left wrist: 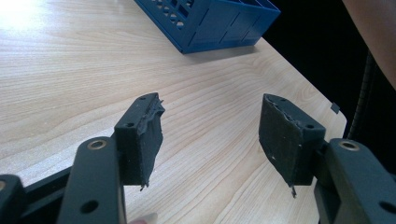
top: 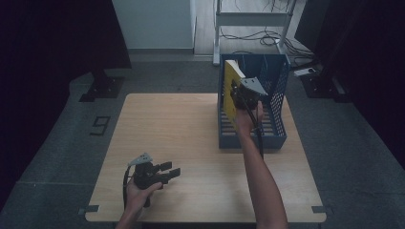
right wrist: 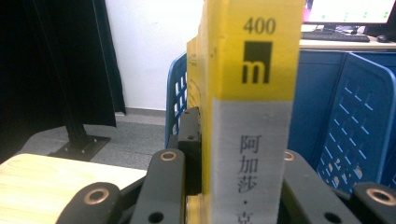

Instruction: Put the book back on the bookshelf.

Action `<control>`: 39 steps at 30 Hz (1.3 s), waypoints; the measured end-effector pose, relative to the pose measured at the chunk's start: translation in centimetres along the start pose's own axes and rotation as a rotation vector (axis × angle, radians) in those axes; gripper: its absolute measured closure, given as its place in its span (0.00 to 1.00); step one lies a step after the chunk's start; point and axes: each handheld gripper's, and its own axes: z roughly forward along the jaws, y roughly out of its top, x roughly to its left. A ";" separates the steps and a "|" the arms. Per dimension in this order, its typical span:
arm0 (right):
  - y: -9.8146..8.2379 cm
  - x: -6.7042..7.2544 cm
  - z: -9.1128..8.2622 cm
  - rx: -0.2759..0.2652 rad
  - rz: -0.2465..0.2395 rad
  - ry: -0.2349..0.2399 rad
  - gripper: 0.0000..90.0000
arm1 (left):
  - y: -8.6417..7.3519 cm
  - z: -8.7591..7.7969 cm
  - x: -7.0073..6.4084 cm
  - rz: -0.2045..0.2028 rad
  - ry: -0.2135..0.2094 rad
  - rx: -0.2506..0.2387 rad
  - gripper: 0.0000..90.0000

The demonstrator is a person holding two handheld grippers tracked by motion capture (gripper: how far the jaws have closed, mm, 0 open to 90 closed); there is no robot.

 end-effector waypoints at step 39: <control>-4.8 0.6 4.5 0.064 0.024 -0.030 0.83 | -0.3 0.3 0.4 -0.011 0.003 0.017 0.43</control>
